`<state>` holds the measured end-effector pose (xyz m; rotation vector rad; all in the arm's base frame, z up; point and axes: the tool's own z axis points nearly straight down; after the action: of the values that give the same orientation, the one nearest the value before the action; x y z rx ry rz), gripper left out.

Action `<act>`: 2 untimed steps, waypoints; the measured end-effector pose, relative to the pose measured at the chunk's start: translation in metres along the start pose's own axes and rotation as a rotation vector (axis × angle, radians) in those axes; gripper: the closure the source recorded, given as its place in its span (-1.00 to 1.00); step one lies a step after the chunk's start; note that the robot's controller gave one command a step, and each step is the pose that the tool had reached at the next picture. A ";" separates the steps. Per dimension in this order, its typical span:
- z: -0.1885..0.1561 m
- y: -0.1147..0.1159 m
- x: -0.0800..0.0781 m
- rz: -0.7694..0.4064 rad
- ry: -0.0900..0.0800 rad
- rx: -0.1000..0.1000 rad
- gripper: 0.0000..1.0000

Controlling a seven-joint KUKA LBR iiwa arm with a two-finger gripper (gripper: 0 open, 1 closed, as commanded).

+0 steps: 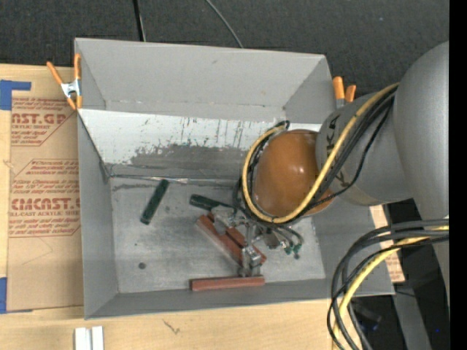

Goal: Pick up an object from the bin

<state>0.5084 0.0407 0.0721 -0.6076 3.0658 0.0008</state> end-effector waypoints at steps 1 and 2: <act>0.000 0.000 0.000 0.000 0.001 0.000 -1.00; -0.023 -0.005 -0.009 -0.049 0.017 -0.005 -1.00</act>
Offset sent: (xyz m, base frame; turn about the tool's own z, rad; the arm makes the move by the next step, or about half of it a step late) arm 0.0260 -0.0032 0.0546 -0.0999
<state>0.5179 0.0396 0.0957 -0.6867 3.0675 0.0020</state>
